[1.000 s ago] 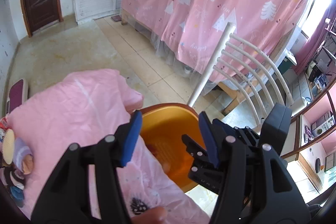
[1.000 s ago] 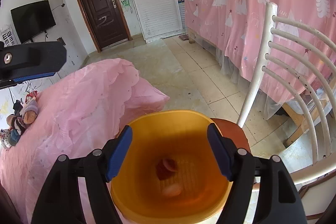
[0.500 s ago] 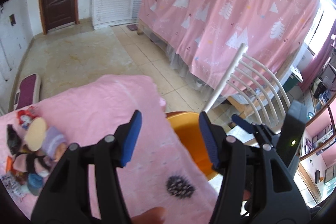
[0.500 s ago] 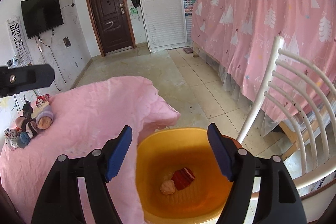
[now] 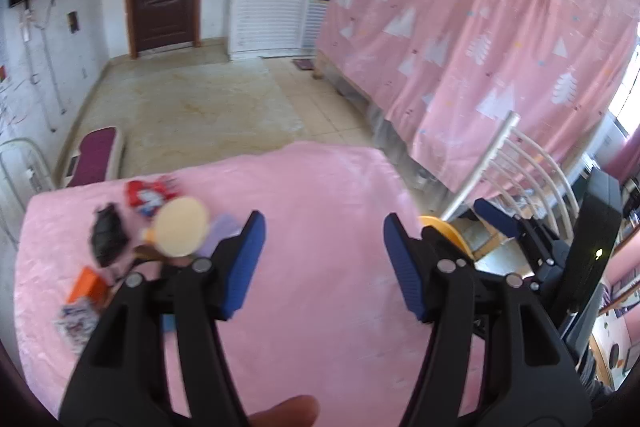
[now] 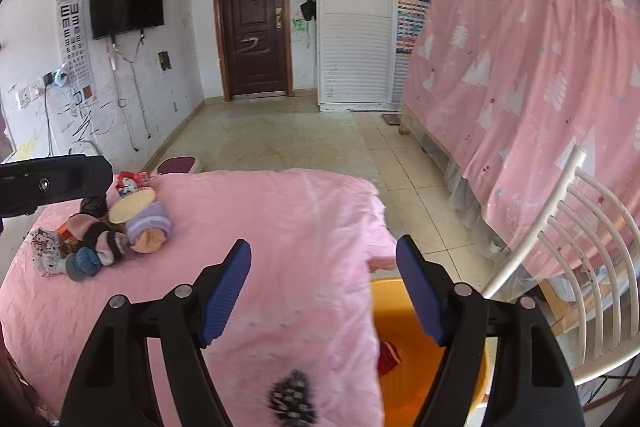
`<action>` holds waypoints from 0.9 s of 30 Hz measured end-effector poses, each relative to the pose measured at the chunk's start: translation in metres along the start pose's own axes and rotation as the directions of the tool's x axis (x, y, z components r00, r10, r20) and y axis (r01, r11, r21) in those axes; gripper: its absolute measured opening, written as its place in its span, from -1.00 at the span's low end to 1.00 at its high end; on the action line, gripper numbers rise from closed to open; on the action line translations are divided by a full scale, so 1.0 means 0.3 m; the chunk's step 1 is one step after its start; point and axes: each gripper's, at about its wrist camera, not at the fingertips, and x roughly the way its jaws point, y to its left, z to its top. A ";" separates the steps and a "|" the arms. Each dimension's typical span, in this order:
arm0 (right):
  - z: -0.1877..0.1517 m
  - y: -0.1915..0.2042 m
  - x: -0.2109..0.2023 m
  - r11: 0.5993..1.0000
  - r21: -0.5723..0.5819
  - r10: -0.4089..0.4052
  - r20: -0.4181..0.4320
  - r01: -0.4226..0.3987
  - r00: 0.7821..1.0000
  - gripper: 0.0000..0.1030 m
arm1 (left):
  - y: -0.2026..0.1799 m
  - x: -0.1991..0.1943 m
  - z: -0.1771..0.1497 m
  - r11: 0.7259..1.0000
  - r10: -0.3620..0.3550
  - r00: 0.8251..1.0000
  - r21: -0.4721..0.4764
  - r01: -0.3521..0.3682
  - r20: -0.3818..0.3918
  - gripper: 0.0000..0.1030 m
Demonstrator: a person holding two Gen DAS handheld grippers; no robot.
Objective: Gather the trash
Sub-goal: 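Grasp the lavender sock with the right tool while the left tool grasps the snack bag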
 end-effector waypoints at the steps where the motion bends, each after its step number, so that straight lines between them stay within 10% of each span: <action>1: 0.004 0.024 0.003 1.000 -0.010 0.005 -0.001 -0.005 1.000 0.26 | 0.027 -0.009 -0.008 1.000 0.016 1.000 -0.007 -0.016 0.001 0.15; 17: 0.090 0.375 0.175 0.986 -0.135 0.093 -0.076 -0.102 0.993 0.27 | 0.430 -0.132 -0.102 0.940 0.312 0.950 -0.136 -0.313 -0.027 0.18; 27: 0.102 0.469 0.312 0.972 -0.130 0.176 -0.163 -0.198 0.971 0.27 | 0.571 -0.131 -0.162 0.914 0.364 0.928 -0.164 -0.372 -0.079 0.18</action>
